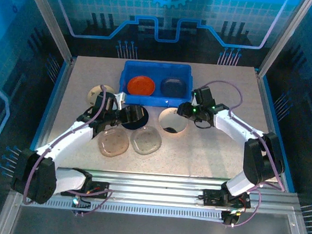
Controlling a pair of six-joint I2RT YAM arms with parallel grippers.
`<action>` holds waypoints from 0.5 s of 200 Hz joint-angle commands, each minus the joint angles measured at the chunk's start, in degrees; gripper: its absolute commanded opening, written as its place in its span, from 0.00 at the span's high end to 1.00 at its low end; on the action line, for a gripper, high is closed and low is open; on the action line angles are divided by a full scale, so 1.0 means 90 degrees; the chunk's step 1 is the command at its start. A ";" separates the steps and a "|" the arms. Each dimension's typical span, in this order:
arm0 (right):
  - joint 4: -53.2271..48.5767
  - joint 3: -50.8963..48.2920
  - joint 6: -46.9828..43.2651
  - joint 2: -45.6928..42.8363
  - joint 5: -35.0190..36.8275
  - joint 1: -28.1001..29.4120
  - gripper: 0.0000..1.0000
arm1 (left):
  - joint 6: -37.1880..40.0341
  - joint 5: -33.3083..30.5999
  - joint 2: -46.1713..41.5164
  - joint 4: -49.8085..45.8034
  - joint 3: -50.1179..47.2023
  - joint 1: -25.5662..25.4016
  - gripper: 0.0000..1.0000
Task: Place the plates into the plastic bin on the countertop
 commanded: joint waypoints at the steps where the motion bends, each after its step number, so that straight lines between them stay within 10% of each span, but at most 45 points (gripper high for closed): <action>1: 0.0340 -0.0280 0.0237 -0.0121 -0.0007 -0.0086 0.55 | -0.0209 0.0169 -0.0011 0.0245 -0.0076 -0.0084 0.07; 100: 0.0467 -0.0456 0.0315 0.0628 0.0003 -0.0234 0.56 | -0.0208 0.0219 0.0159 0.0248 0.0063 -0.0099 0.07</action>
